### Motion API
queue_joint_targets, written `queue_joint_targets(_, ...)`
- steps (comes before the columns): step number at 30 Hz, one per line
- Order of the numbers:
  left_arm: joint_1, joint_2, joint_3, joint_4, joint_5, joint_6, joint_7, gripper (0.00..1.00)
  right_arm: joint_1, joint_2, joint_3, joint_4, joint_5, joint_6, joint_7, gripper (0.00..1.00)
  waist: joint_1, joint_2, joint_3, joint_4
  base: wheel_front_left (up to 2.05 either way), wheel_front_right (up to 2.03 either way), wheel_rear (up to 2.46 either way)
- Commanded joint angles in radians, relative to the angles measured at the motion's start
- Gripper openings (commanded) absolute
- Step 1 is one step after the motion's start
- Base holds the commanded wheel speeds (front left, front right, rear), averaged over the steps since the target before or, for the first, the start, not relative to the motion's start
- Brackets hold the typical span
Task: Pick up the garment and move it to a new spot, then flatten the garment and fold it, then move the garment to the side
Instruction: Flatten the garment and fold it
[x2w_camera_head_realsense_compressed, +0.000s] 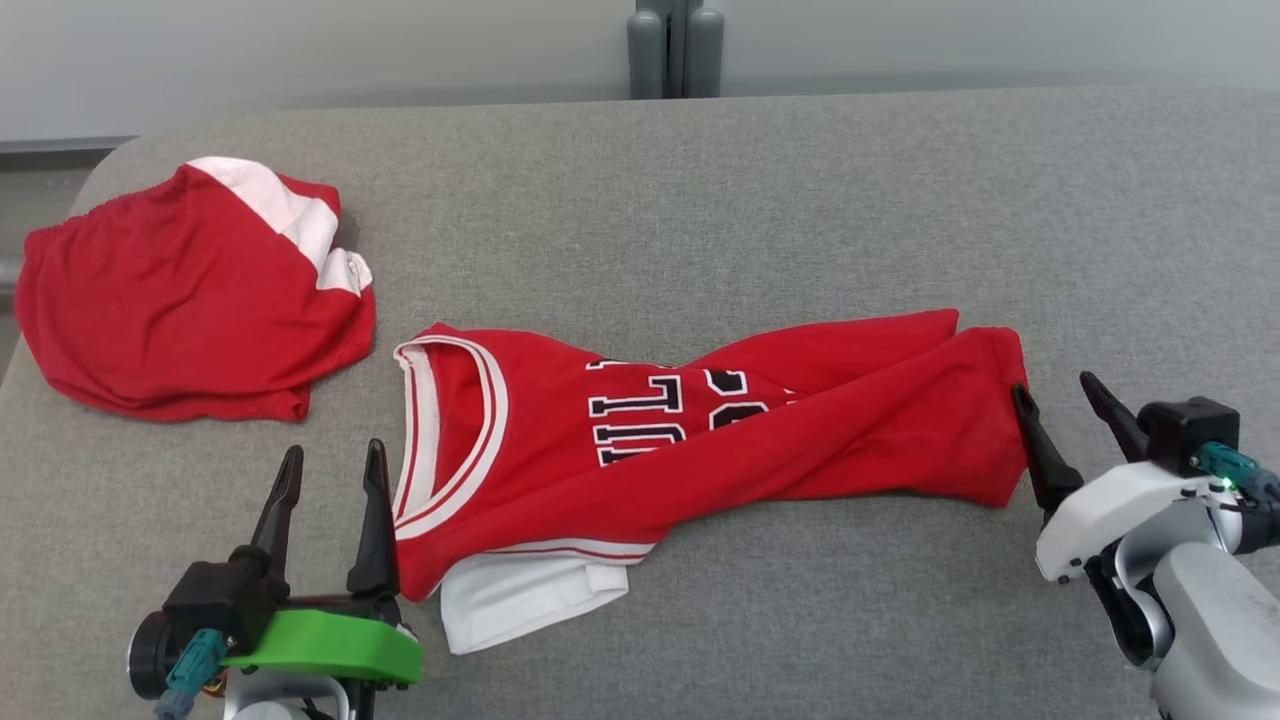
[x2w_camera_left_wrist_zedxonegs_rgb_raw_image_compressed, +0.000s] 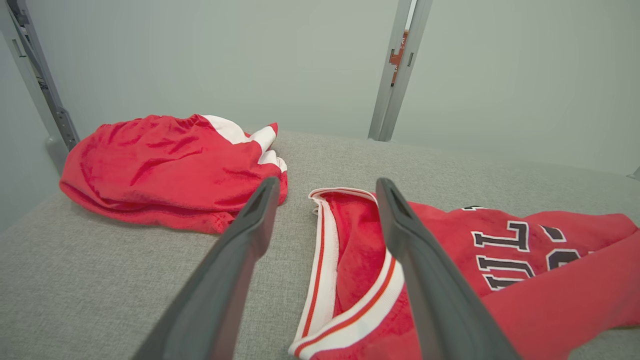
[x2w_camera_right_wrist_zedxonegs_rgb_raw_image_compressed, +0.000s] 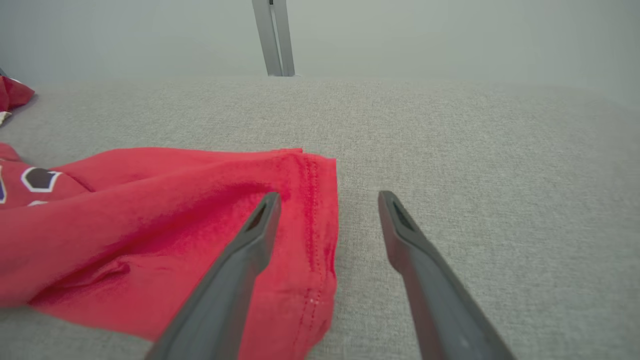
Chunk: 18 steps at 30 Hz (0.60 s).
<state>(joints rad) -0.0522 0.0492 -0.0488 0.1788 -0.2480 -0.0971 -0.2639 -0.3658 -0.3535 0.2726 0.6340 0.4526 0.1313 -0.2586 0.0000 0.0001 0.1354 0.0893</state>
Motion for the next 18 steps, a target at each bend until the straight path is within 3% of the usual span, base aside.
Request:
queue_joint_targets(1, 0.015, 0.002, 0.007, -0.003, 0.005, -0.003, 0.0, 1.0, 0.035, -0.005, -0.016, -0.029, -0.004, -0.001, -0.007, 1.0, 0.0, -0.0001, -0.029, -0.028, 0.0, 0.0, 0.0)
queue_joint_targets(8, 0.039, 0.003, 0.029, -0.003, 0.016, -0.007, 0.0, 1.0, 0.171, 0.017, -0.118, -0.198, -0.033, -0.001, -0.007, 1.0, 0.0, -0.0001, -0.061, -0.049, 0.0, 0.0, 0.0)
queue_joint_targets(18, 0.078, 0.003, 0.063, 0.005, 0.043, -0.014, 0.0, 1.0, 0.352, 0.118, -0.221, -0.403, -0.134, -0.001, -0.007, 1.0, 0.0, -0.0001, -0.11, -0.046, 0.0, 0.0, 0.0)
